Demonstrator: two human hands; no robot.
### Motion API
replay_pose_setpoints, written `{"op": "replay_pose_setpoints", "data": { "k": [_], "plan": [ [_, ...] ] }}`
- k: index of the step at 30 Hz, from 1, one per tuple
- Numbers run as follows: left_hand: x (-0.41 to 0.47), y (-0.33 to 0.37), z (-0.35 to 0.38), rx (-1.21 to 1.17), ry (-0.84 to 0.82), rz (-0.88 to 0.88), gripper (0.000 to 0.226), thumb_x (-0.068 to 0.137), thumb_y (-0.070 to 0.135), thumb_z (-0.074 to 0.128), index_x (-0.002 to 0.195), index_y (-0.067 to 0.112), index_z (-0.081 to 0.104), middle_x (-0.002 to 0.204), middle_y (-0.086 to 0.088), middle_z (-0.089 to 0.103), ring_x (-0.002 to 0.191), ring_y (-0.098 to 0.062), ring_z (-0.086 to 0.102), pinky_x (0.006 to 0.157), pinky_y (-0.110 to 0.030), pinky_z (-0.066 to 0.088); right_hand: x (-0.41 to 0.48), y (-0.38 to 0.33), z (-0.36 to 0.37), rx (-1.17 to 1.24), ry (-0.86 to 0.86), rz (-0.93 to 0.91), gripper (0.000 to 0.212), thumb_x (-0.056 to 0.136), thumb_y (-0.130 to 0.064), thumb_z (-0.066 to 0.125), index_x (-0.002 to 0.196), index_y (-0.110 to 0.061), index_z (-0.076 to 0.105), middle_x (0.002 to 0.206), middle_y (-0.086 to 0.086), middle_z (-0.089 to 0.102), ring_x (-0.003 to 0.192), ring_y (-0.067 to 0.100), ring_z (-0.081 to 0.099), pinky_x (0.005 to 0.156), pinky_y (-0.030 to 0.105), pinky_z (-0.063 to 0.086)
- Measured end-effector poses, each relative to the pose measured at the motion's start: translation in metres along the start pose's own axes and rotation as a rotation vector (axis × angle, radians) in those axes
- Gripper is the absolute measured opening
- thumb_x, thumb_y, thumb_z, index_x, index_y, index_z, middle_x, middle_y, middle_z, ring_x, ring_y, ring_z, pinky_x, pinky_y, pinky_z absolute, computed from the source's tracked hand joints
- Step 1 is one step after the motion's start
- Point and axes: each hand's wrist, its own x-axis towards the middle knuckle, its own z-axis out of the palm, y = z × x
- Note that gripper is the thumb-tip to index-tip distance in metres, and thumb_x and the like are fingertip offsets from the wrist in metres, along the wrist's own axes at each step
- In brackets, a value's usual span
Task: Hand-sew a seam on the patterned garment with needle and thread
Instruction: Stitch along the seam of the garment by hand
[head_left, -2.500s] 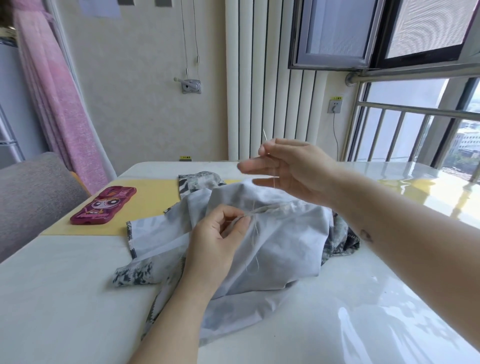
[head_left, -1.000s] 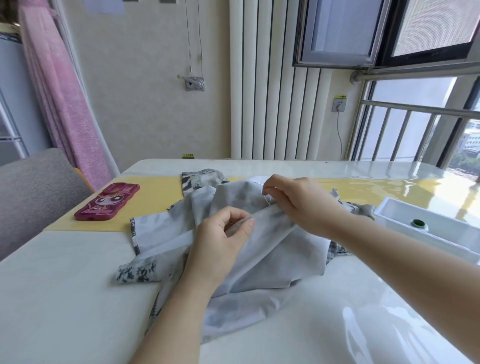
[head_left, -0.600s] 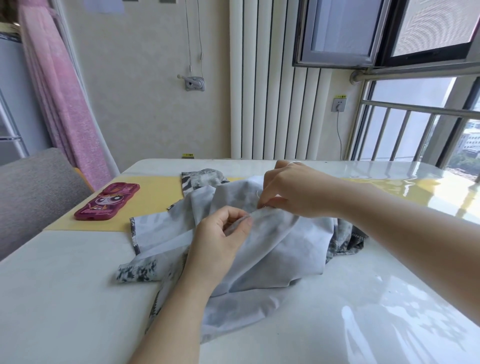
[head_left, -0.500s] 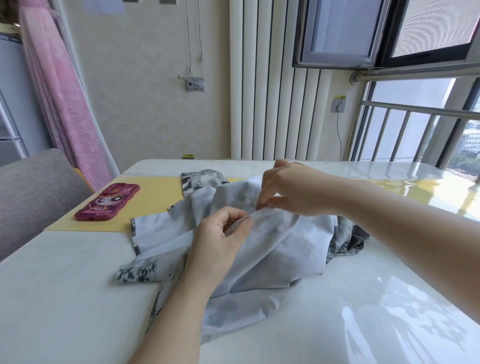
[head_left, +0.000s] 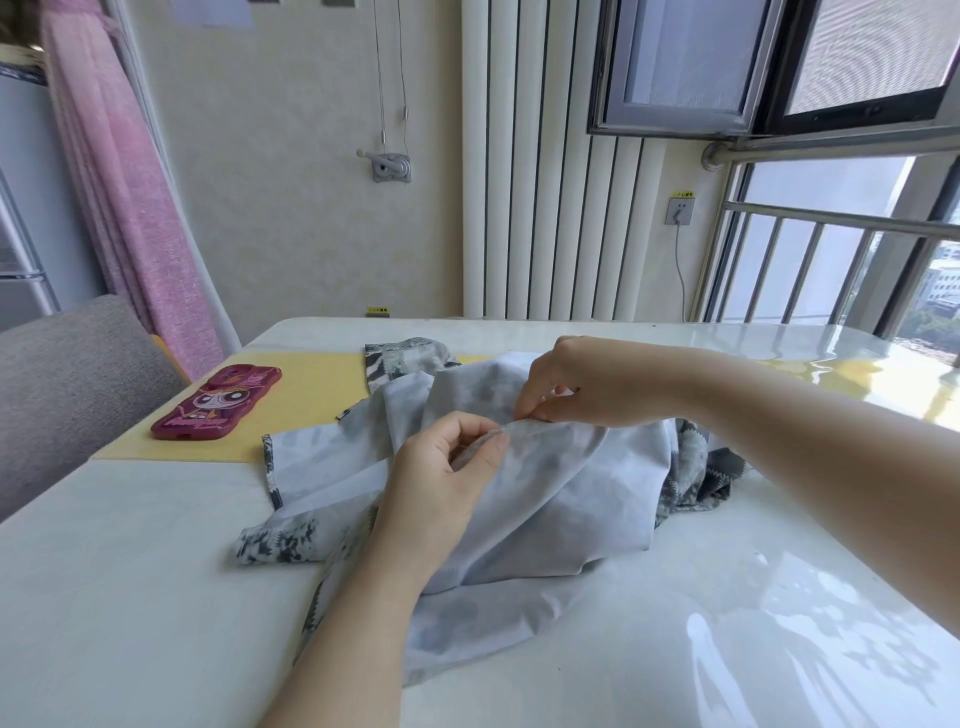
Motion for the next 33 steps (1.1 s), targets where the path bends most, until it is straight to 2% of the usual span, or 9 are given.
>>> {"op": "replay_pose_setpoints", "data": {
  "k": [5,9,16,21,24,27,31,33],
  "plan": [
    [0.0,0.0,0.0,0.002,0.004,0.001,0.009,0.089,0.019,0.064,0.081,0.02,0.065,0.049,0.02,0.051,0.047,0.002,0.042,0.052,-0.009,0.034,-0.001,-0.001,0.0,0.043,-0.006,0.026,0.028,0.095,-0.019,0.05,0.108,-0.033,0.069,0.109,-0.015,0.064,0.087,0.003,0.055,0.073,0.01,0.04],
    [0.0,-0.001,0.0,-0.002,-0.002,0.005,0.009,0.09,0.019,0.064,0.081,0.02,0.065,0.049,0.02,0.051,0.047,0.002,0.041,0.052,-0.009,0.034,-0.003,0.0,-0.002,0.075,-0.024,0.04,0.028,0.095,-0.02,0.05,0.107,-0.037,0.068,0.108,-0.012,0.066,0.091,0.008,0.059,0.082,0.021,0.047],
    [0.0,-0.001,0.0,-0.017,-0.019,0.005,0.009,0.089,0.02,0.064,0.081,0.021,0.065,0.05,0.021,0.051,0.048,0.004,0.042,0.052,-0.008,0.034,-0.006,-0.001,-0.003,0.109,-0.065,0.07,0.027,0.095,-0.021,0.051,0.107,-0.038,0.068,0.104,-0.014,0.067,0.092,0.009,0.061,0.087,0.024,0.049],
    [0.001,-0.003,0.0,-0.022,-0.034,0.001,0.008,0.089,0.02,0.064,0.081,0.023,0.065,0.051,0.021,0.053,0.049,0.003,0.042,0.053,-0.009,0.034,-0.004,-0.006,-0.003,0.086,-0.066,0.064,0.03,0.094,-0.017,0.05,0.106,-0.037,0.069,0.105,-0.012,0.069,0.094,0.014,0.063,0.088,0.033,0.051],
    [0.002,-0.003,0.0,-0.038,-0.026,-0.003,0.009,0.088,0.02,0.065,0.081,0.024,0.065,0.056,0.021,0.056,0.053,0.003,0.046,0.057,-0.01,0.037,-0.002,-0.01,0.0,0.043,-0.029,0.06,0.03,0.094,-0.016,0.05,0.107,-0.034,0.07,0.104,-0.01,0.069,0.088,0.012,0.062,0.078,0.023,0.05],
    [0.002,-0.003,0.0,-0.059,-0.029,0.001,0.008,0.088,0.019,0.065,0.081,0.023,0.065,0.058,0.022,0.057,0.055,0.004,0.047,0.058,-0.009,0.037,0.0,-0.013,0.004,0.036,0.012,0.057,0.03,0.094,-0.013,0.05,0.108,-0.03,0.07,0.104,-0.01,0.068,0.085,0.007,0.058,0.075,0.017,0.047],
    [0.001,-0.002,0.001,-0.101,-0.042,0.0,0.011,0.088,0.017,0.064,0.08,0.024,0.066,0.064,0.021,0.062,0.064,0.004,0.054,0.064,-0.009,0.04,0.001,-0.014,0.011,0.106,0.079,0.056,0.032,0.092,-0.003,0.049,0.109,-0.024,0.067,0.104,-0.012,0.066,0.096,0.005,0.061,0.083,0.015,0.046],
    [0.001,-0.001,0.002,-0.121,-0.042,-0.006,0.012,0.089,0.015,0.064,0.081,0.024,0.066,0.068,0.021,0.065,0.068,0.004,0.057,0.067,-0.009,0.041,0.0,-0.018,0.012,0.12,0.103,0.041,0.033,0.092,-0.004,0.046,0.113,-0.024,0.061,0.11,-0.013,0.065,0.1,0.004,0.06,0.074,0.009,0.044]
  ]
}}
